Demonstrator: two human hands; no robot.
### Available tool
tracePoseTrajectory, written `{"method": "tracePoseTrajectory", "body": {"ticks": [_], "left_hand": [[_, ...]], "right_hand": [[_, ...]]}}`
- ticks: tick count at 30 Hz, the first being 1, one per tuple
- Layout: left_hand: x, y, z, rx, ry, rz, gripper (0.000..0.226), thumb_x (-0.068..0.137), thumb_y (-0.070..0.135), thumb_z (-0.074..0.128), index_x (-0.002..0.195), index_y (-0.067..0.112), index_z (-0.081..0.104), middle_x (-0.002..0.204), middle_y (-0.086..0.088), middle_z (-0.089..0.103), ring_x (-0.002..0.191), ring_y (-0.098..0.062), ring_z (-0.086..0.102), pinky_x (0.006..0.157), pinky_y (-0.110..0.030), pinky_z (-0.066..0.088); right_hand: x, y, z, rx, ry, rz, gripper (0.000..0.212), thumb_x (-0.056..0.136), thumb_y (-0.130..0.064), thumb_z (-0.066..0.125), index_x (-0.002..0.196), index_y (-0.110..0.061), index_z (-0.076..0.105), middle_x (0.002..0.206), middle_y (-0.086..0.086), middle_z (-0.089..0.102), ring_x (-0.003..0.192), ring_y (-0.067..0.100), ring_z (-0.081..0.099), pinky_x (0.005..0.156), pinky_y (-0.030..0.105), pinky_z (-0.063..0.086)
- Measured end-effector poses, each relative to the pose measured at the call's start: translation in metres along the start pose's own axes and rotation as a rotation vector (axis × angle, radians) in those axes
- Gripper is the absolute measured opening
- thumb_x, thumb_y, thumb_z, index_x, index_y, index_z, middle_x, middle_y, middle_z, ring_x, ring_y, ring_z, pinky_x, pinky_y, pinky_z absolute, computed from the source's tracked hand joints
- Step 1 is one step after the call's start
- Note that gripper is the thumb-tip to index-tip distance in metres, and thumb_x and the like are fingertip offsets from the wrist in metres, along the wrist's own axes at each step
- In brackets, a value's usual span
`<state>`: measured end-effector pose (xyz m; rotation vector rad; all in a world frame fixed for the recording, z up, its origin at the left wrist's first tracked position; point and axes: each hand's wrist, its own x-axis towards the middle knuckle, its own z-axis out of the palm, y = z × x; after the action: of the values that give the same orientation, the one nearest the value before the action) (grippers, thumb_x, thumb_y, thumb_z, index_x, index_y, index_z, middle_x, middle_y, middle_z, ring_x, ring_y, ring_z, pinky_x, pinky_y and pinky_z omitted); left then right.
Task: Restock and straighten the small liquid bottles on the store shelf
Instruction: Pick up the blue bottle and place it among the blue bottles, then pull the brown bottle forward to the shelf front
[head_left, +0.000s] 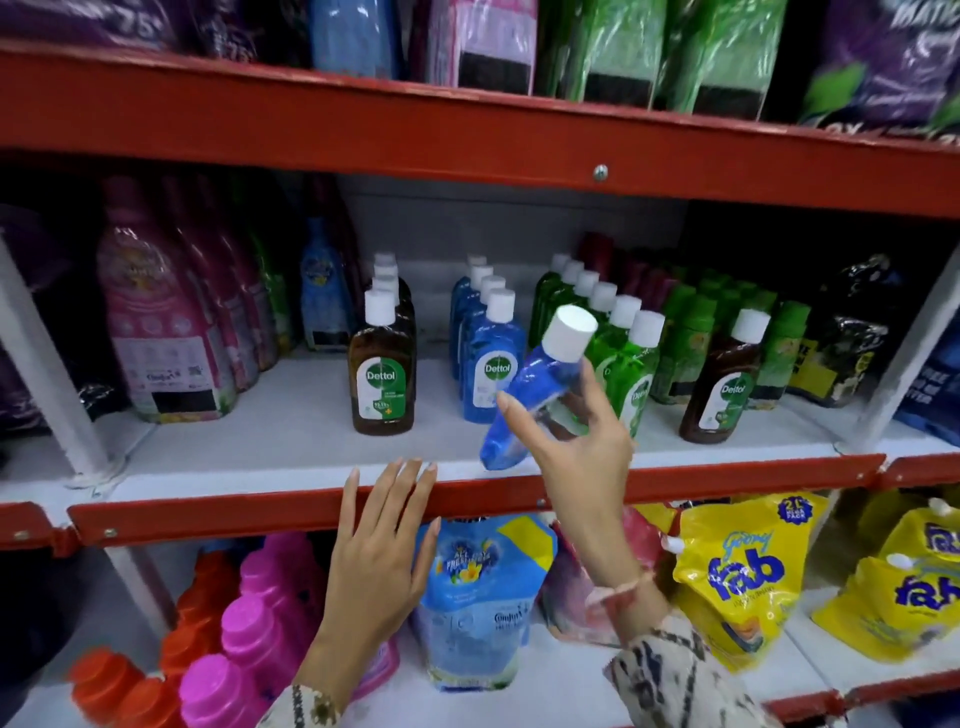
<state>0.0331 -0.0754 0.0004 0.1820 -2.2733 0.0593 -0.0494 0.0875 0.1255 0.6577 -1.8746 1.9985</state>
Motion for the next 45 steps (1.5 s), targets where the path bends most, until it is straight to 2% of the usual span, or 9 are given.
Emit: {"method": "tracePoseTrajectory", "body": {"ticks": [5, 12, 19, 21, 23, 26, 29, 37, 45], "left_hand": [[0.000, -0.001, -0.002, 0.002, -0.022, 0.011, 0.051, 0.099, 0.034, 0.038, 0.145, 0.013, 0.043, 0.143, -0.005, 0.054, 0.137, -0.021, 0.043, 0.119, -0.053, 0.022], [0.000, 0.000, -0.003, 0.004, -0.014, 0.007, 0.051, 0.098, 0.034, 0.038, 0.144, 0.012, 0.043, 0.143, -0.006, 0.055, 0.137, -0.020, 0.042, 0.119, -0.053, 0.023], [0.000, 0.005, -0.001, 0.010, -0.030, -0.035, 0.051, 0.099, 0.036, 0.037, 0.143, 0.012, 0.045, 0.143, -0.007, 0.054, 0.138, -0.021, 0.042, 0.120, -0.055, 0.021], [0.001, 0.007, -0.001, 0.027, -0.039, -0.046, 0.054, 0.098, 0.038, 0.036, 0.144, 0.011, 0.044, 0.148, -0.008, 0.049, 0.141, -0.022, 0.039, 0.120, -0.057, 0.019], [0.003, 0.010, 0.000, 0.040, -0.040, -0.046, 0.056, 0.098, 0.039, 0.036, 0.145, 0.010, 0.042, 0.153, -0.008, 0.043, 0.143, -0.022, 0.035, 0.120, -0.058, 0.018], [0.010, 0.017, 0.003, 0.047, -0.032, -0.018, 0.058, 0.098, 0.039, 0.035, 0.147, 0.009, 0.040, 0.155, -0.008, 0.039, 0.145, -0.021, 0.032, 0.120, -0.059, 0.016], [0.017, 0.024, 0.008, 0.064, -0.030, -0.010, 0.058, 0.098, 0.039, 0.035, 0.147, 0.008, 0.040, 0.155, -0.008, 0.039, 0.145, -0.021, 0.032, 0.119, -0.061, 0.016], [0.019, 0.029, 0.015, 0.077, 0.014, -0.043, 0.057, 0.096, 0.037, 0.037, 0.146, 0.008, 0.041, 0.154, -0.009, 0.040, 0.144, -0.022, 0.033, 0.120, -0.063, 0.014], [0.018, 0.028, 0.014, 0.090, 0.018, -0.047, 0.058, 0.097, 0.040, 0.035, 0.145, 0.009, 0.042, 0.155, -0.009, 0.039, 0.144, -0.021, 0.031, 0.120, -0.060, 0.016]], "right_hand": [[0.036, 0.024, 0.023, -0.222, -0.056, 0.045, 0.058, 0.066, -0.047, 0.084, 0.107, -0.009, 0.068, 0.101, 0.005, 0.072, 0.093, 0.020, 0.066, 0.078, 0.028, 0.052], [0.053, 0.042, 0.026, -0.356, -0.095, 0.028, 0.056, 0.070, -0.050, 0.081, 0.114, -0.019, 0.066, 0.087, -0.004, 0.066, 0.078, 0.011, 0.059, 0.054, -0.001, 0.038], [0.055, 0.051, 0.023, -0.407, -0.156, -0.002, 0.074, 0.072, -0.056, 0.077, 0.131, -0.018, 0.056, 0.111, 0.004, 0.073, 0.101, 0.018, 0.067, 0.075, 0.016, 0.046], [0.049, 0.051, 0.015, -0.391, -0.154, 0.000, 0.082, 0.073, -0.058, 0.075, 0.138, -0.016, 0.051, 0.125, 0.004, 0.067, 0.114, 0.019, 0.062, 0.091, 0.022, 0.048], [0.040, 0.047, 0.000, -0.332, -0.089, -0.023, 0.074, 0.076, -0.059, 0.070, 0.137, -0.019, 0.053, 0.127, -0.003, 0.064, 0.117, 0.014, 0.060, 0.098, 0.031, 0.051], [0.034, 0.044, -0.032, -0.208, 0.119, -0.076, 0.037, 0.087, -0.040, 0.066, 0.119, -0.021, 0.061, 0.106, -0.014, 0.064, 0.100, 0.004, 0.063, 0.088, 0.029, 0.056], [0.050, 0.056, -0.069, -0.247, 0.364, -0.086, 0.021, 0.093, -0.028, 0.061, 0.112, -0.019, 0.060, 0.104, -0.007, 0.062, 0.094, 0.011, 0.062, 0.087, 0.035, 0.057], [0.124, 0.112, -0.136, -0.659, 0.305, 0.217, 0.088, 0.078, -0.024, 0.078, 0.143, 0.007, 0.028, 0.141, 0.030, 0.037, 0.132, 0.046, 0.033, 0.110, 0.052, 0.030], [0.137, 0.120, -0.148, -0.594, 0.382, 0.252, 0.082, 0.069, -0.038, 0.084, 0.129, 0.002, 0.046, 0.124, 0.024, 0.060, 0.114, 0.043, 0.058, 0.090, 0.050, 0.049]]}}
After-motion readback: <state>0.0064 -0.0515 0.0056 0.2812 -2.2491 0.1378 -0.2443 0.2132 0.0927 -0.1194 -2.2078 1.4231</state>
